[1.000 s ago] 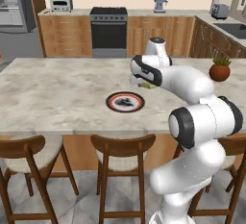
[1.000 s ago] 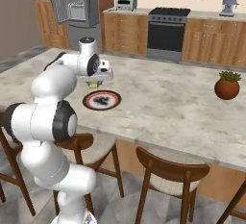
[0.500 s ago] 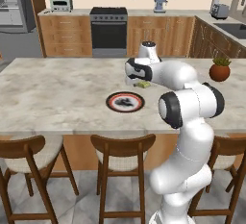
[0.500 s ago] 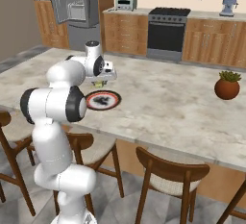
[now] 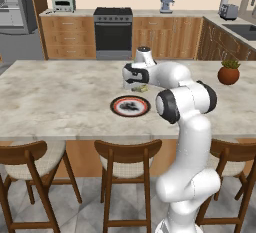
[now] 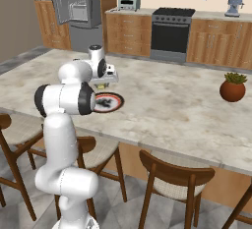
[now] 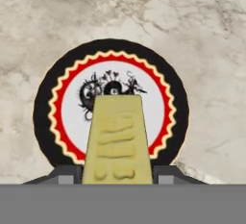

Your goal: Retrieve the butter from the fridge and place it on a plate on the dining table. Then retrieve the butter knife by the fridge and place it near the plate.

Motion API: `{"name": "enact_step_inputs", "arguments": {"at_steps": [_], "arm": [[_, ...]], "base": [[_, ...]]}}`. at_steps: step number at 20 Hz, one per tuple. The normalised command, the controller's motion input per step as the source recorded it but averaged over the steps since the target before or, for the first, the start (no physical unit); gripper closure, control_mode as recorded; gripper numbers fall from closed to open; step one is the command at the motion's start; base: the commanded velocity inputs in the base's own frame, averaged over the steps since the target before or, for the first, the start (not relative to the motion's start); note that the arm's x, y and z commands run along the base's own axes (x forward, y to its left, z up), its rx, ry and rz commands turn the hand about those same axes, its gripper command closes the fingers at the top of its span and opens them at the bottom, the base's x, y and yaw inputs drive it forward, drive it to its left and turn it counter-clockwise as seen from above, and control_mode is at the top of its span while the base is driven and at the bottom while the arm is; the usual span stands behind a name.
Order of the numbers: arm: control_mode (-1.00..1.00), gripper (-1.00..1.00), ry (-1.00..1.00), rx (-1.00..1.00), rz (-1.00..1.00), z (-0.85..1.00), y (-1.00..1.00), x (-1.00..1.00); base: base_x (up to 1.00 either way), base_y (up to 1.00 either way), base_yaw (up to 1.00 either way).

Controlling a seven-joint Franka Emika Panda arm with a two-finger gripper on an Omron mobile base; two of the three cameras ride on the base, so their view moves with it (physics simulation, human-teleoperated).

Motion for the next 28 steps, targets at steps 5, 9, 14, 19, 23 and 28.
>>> {"name": "enact_step_inputs", "arguments": {"at_steps": [5,9,14,19,23,28], "arm": [[-1.0,1.0,0.01,0.0,0.02,-0.42,0.13,0.41],[-1.0,1.0,0.0,0.0,0.03,-0.53,0.01,0.1],[-1.0,1.0,0.0,-0.02,0.0,-0.56,0.0,0.0],[-1.0,1.0,-0.01,0.0,0.01,-0.38,0.0,0.08],[-1.0,1.0,-0.07,0.0,0.01,-0.14,0.0,0.1],[-1.0,1.0,-0.09,0.0,0.0,-0.01,0.0,0.04]], "base": [[0.0,0.0,0.0],[0.0,0.0,0.0],[0.0,0.0,0.0],[0.0,0.0,0.0],[0.0,0.0,0.0],[0.0,0.0,0.0]]}}
